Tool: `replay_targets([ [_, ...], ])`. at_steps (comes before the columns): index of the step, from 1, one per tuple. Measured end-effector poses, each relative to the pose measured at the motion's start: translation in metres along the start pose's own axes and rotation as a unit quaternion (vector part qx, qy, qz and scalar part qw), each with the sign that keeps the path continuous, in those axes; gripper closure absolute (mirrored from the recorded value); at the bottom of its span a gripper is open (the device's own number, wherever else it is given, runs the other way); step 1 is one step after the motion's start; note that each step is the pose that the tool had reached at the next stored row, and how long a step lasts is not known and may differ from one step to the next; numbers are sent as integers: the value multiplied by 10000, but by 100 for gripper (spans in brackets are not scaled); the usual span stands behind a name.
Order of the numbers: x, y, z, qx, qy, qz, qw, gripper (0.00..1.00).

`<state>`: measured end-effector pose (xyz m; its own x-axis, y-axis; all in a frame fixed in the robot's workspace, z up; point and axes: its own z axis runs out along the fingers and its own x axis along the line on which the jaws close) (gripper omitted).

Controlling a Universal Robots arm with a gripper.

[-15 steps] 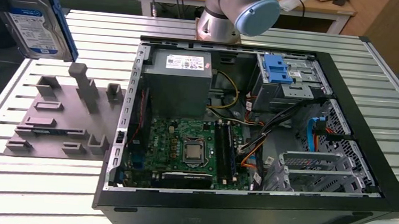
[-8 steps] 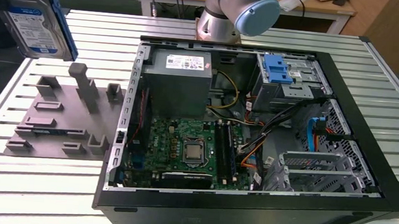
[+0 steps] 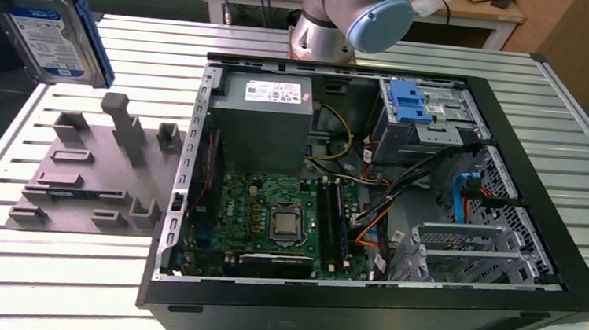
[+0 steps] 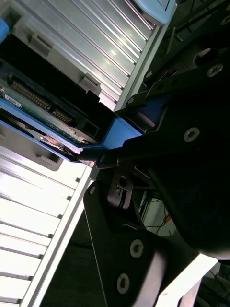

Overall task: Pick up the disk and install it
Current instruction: 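Pick up the disk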

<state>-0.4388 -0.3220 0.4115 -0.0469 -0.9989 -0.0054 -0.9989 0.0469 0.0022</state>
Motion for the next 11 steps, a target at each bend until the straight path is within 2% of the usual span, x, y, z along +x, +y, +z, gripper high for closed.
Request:
replay_targets([
  [11,0,0,-49,0,0,0,10000,64],
])
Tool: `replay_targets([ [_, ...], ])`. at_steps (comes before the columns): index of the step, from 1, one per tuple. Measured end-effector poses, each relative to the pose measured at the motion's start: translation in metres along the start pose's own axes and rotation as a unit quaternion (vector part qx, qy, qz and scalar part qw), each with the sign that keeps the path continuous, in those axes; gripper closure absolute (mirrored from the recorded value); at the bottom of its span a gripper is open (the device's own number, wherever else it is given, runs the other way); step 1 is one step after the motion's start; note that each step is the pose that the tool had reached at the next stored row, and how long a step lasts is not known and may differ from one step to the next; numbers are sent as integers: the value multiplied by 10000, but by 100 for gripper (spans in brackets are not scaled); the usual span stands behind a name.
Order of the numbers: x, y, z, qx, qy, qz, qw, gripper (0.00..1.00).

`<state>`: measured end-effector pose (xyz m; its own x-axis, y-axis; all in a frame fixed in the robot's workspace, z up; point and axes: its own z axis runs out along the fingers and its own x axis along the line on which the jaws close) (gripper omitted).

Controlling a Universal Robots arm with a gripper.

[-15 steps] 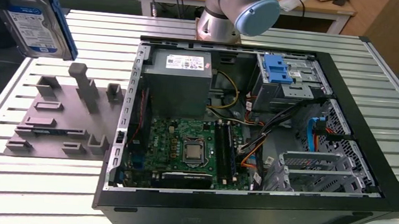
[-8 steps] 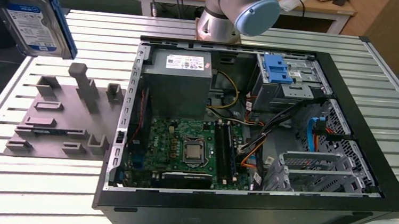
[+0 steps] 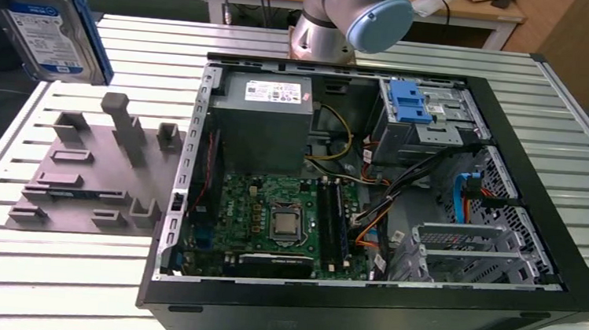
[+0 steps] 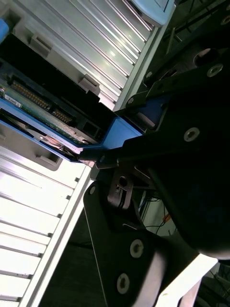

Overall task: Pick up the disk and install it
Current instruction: 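Pick up the disk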

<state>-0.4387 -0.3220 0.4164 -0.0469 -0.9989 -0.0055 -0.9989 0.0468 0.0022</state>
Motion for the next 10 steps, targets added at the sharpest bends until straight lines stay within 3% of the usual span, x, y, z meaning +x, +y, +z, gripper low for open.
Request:
replay_targets([
  [10,0,0,-55,1,0,0,10000,64],
])
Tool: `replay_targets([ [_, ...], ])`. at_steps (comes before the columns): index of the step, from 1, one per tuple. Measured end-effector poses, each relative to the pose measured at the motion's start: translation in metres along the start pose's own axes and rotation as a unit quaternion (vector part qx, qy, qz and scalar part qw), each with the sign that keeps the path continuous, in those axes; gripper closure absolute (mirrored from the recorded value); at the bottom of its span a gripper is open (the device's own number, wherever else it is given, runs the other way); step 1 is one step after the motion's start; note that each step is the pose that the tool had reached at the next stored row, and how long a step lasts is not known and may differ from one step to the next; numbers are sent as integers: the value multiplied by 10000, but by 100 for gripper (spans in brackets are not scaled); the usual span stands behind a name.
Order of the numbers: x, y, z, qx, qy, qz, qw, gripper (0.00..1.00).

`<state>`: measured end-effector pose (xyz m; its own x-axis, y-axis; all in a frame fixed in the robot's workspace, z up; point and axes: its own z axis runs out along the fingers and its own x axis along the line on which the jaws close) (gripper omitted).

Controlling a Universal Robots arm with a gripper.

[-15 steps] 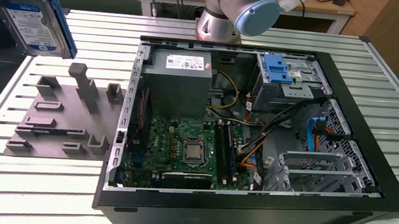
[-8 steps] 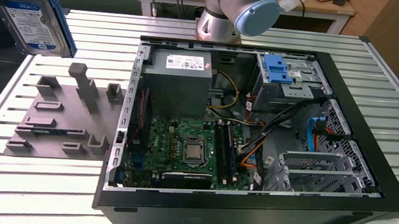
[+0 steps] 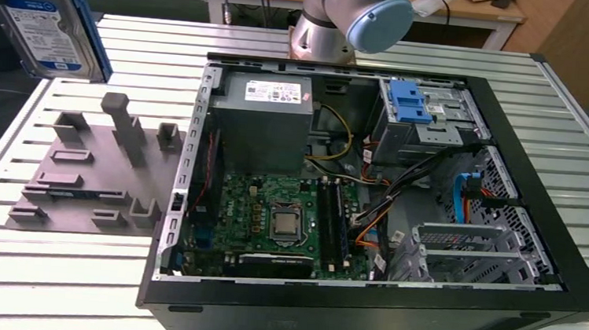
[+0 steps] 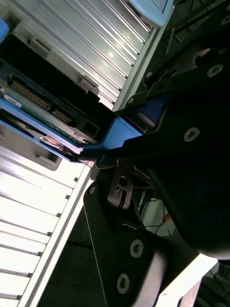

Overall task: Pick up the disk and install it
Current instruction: 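Pick up the disk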

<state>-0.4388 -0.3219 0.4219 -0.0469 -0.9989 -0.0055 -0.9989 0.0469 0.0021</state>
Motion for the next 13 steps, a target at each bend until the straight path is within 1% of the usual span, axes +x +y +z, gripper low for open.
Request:
replay_targets([
  [13,0,0,-73,0,0,0,10000,64],
])
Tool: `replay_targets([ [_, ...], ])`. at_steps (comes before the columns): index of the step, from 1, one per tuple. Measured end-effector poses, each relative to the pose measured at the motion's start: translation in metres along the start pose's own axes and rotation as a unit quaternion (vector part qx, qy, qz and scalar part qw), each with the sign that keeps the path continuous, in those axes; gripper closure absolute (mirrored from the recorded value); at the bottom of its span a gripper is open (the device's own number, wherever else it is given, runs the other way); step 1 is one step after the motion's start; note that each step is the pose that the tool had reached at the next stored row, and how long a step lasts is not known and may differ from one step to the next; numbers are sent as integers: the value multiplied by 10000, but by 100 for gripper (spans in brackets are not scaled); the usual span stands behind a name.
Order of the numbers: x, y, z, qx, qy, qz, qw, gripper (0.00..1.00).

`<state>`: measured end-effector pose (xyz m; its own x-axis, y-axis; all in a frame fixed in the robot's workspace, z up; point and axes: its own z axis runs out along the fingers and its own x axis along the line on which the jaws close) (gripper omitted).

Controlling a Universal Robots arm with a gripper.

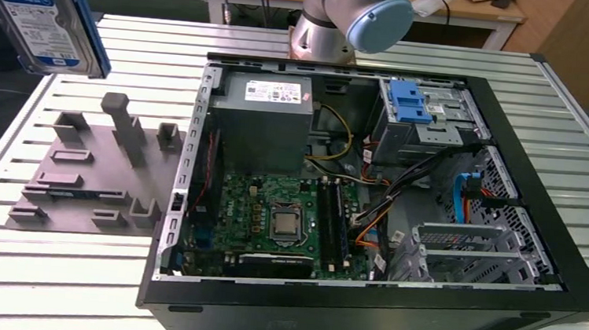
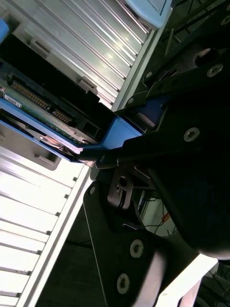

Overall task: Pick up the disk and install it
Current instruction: 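Pick up the disk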

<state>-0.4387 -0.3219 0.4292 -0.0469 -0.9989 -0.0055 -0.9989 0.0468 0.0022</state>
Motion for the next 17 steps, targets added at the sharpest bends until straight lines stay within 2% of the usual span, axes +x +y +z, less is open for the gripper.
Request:
replay_targets([
  [17,-1,0,-96,0,0,0,10000,64],
])
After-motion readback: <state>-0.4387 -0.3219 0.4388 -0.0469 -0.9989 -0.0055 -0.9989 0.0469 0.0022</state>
